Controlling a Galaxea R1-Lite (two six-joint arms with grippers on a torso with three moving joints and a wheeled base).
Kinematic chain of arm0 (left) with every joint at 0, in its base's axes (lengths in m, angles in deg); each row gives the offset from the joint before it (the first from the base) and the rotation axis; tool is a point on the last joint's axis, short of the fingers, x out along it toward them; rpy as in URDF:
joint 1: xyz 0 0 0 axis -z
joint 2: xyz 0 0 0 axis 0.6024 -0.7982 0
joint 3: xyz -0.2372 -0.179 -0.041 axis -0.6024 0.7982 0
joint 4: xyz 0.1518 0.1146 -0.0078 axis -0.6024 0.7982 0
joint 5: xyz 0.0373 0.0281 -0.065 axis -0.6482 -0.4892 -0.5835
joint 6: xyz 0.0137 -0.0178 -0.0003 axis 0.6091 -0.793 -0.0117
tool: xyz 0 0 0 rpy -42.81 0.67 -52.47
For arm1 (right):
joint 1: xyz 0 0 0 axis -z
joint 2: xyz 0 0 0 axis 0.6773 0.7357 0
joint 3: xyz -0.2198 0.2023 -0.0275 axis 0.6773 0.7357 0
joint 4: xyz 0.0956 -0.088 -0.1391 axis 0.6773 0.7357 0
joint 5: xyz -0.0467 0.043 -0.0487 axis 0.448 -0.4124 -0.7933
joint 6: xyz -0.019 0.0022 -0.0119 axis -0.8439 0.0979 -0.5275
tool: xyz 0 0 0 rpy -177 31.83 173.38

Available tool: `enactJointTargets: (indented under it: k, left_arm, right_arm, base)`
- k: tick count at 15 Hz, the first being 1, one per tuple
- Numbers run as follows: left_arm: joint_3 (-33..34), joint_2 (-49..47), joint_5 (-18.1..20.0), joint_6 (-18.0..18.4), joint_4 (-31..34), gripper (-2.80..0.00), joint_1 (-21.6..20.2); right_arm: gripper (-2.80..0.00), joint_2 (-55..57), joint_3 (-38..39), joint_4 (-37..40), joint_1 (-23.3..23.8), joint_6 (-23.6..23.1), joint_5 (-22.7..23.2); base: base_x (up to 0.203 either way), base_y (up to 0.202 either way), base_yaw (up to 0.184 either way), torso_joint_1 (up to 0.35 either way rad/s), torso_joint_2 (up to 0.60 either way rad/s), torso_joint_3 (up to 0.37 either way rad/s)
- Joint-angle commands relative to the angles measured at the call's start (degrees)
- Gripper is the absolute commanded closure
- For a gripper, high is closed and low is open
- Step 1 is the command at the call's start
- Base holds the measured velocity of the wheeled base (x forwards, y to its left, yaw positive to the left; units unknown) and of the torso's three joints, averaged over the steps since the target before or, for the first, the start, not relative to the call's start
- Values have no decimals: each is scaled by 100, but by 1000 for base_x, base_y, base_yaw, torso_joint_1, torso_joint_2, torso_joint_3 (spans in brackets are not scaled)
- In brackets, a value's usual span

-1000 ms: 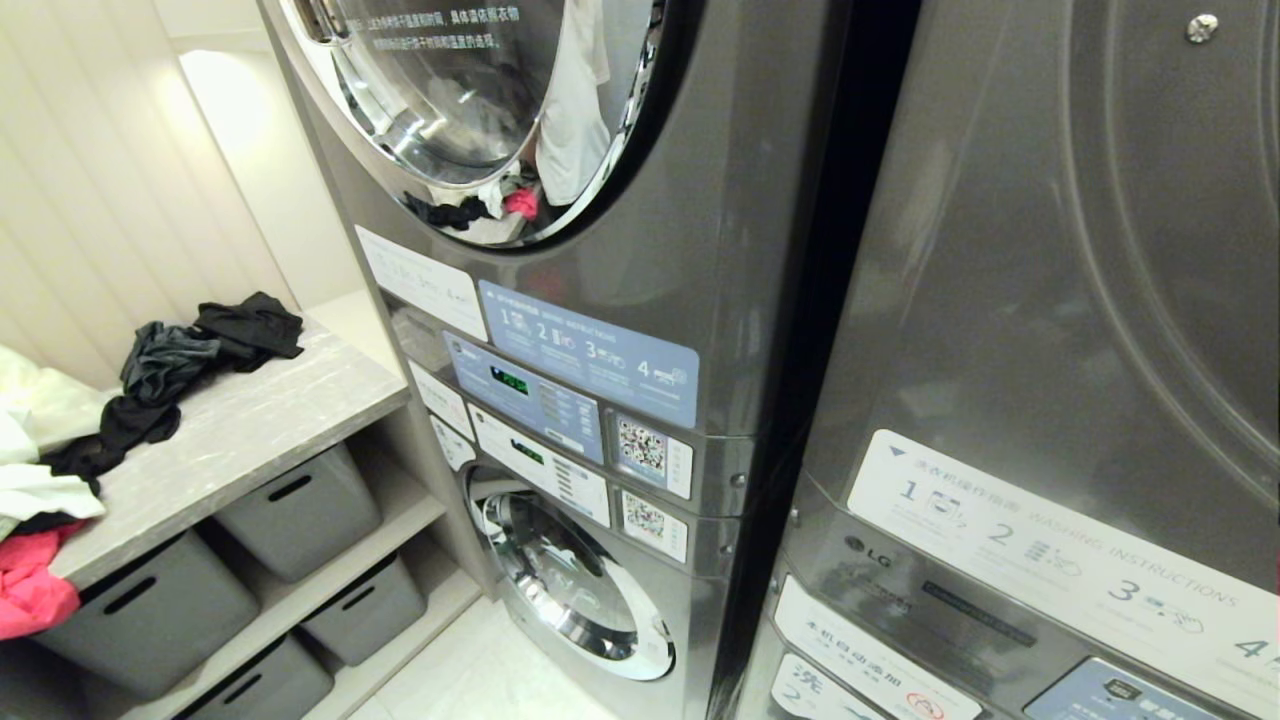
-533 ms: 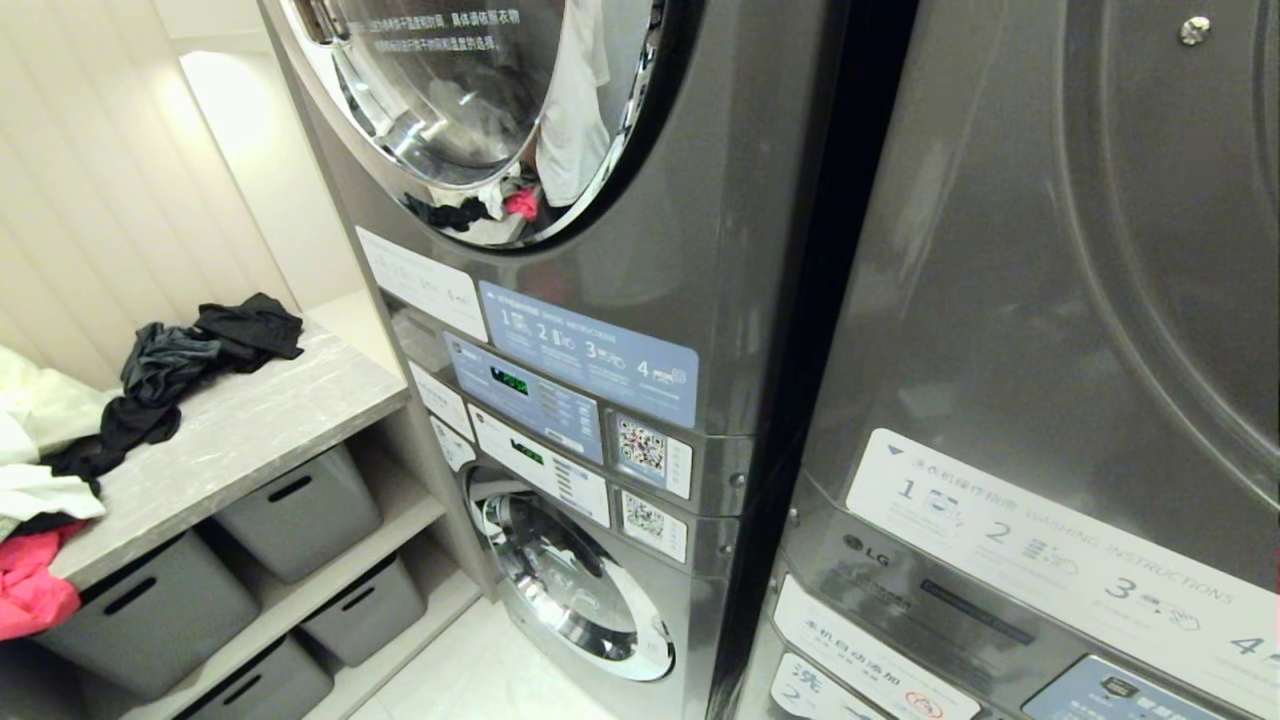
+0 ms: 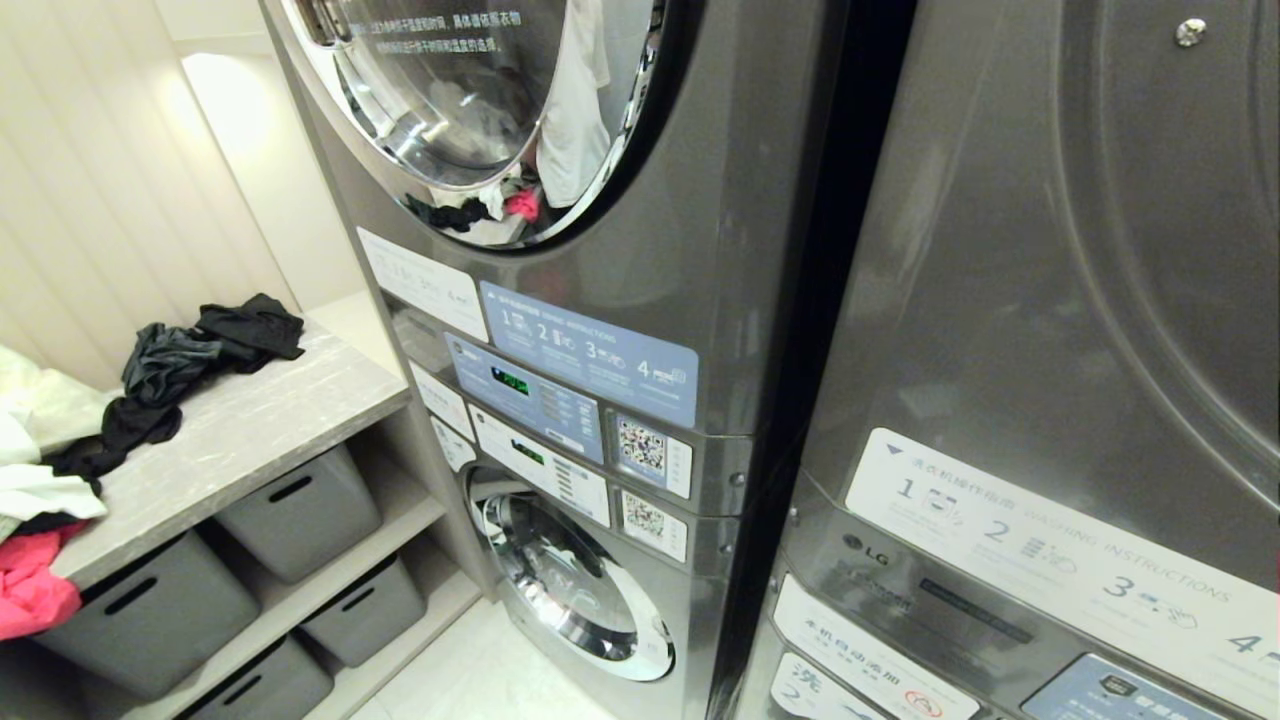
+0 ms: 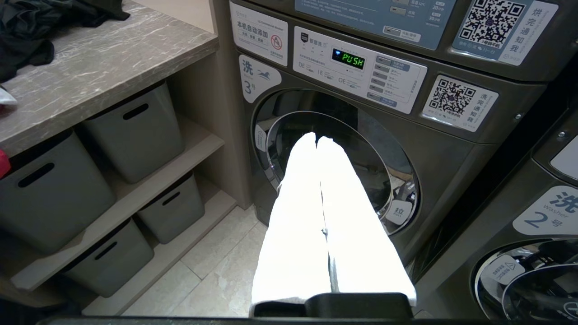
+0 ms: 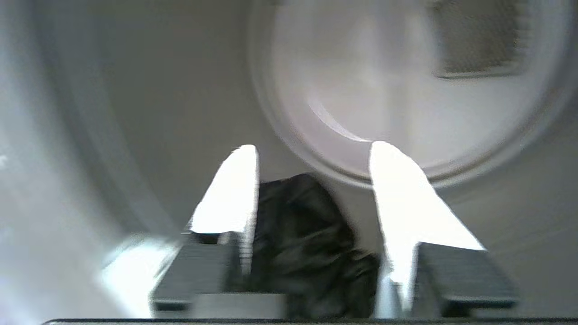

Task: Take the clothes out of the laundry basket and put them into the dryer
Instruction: Put the clothes in the dryer

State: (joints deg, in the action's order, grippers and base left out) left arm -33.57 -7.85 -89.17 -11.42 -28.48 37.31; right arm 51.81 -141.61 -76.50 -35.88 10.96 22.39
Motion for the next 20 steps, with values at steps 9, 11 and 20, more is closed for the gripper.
enactJointTargets:
  k: [9, 11, 20]
  left_arm:
    - [0, 0, 0, 10, -1, 0, 0]
    - [0, 0, 0, 10, -1, 0, 0]
    - [0, 0, 0, 10, -1, 0, 0]
  right_arm:
    - [0, -3041, 1463, 3881, 1, 300, 2738]
    - [0, -3040, 2093, 3810, 1, 210, 2648]
    - [0, -3046, 3690, 3672, 1, -62, 2287]
  base:
    - [0, 0, 0, 0, 0, 0]
    - [0, 0, 0, 0, 0, 0]
    - [0, 0, 0, 0, 0, 0]
